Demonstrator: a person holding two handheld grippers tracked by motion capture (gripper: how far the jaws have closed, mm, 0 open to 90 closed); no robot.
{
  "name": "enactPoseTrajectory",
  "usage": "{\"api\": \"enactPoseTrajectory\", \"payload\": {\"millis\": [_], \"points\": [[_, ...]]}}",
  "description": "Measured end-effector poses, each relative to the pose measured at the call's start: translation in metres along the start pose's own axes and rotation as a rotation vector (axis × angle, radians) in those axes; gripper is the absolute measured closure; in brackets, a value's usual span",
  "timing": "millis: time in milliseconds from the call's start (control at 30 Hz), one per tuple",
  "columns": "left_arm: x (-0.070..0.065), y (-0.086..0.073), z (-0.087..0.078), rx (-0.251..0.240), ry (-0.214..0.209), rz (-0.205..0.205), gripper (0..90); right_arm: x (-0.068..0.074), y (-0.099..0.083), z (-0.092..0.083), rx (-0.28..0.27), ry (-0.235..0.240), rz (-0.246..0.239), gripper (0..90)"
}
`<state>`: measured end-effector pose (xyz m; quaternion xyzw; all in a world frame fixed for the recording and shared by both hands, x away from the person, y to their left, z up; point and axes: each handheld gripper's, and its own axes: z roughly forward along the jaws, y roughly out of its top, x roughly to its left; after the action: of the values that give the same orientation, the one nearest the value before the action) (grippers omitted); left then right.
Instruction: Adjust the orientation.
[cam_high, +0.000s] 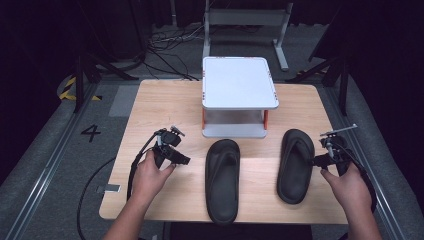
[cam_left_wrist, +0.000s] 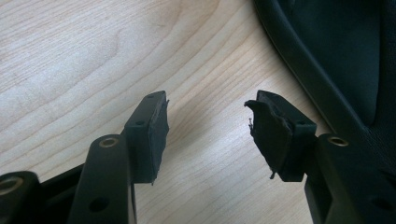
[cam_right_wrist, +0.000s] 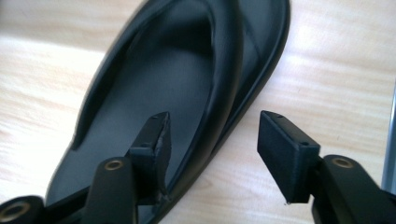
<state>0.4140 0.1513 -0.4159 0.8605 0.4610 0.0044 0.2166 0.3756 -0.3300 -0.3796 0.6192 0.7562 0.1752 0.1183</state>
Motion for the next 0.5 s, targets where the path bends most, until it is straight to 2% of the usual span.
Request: {"api": "enactPoseTrajectory", "payload": {"millis": [67, 167, 200, 267, 333, 433, 500], "points": [[0.001, -0.001, -0.001, -0.001, 0.006, 0.001, 45.7, 0.0, 0.002, -0.003, -0.052, 0.032, -0.017, 39.1], [0.001, -0.003, -0.002, 0.0, 0.003, -0.002, 45.6, -0.001, 0.006, 0.001, -0.063, 0.038, -0.036, 39.1], [0.001, -0.005, -0.002, 0.002, 0.009, -0.005, 45.6, -0.004, 0.011, 0.012, -0.045, 0.032, -0.029, 39.5], [0.001, -0.007, -0.002, 0.0, 0.013, -0.008, 45.5, -0.005, 0.012, 0.016, -0.035, 0.032, -0.024, 40.1], [0.003, -0.011, -0.004, -0.001, 0.015, -0.016, 45.2, -0.008, 0.018, 0.033, -0.003, 0.039, -0.025, 43.4], [0.005, -0.016, -0.006, -0.002, 0.012, -0.033, 44.6, -0.009, 0.023, 0.045, 0.023, 0.039, -0.048, 44.8], [0.005, -0.018, -0.006, -0.005, 0.008, -0.04, 43.9, -0.009, 0.026, 0.051, 0.031, 0.07, -0.066, 46.7]]}}
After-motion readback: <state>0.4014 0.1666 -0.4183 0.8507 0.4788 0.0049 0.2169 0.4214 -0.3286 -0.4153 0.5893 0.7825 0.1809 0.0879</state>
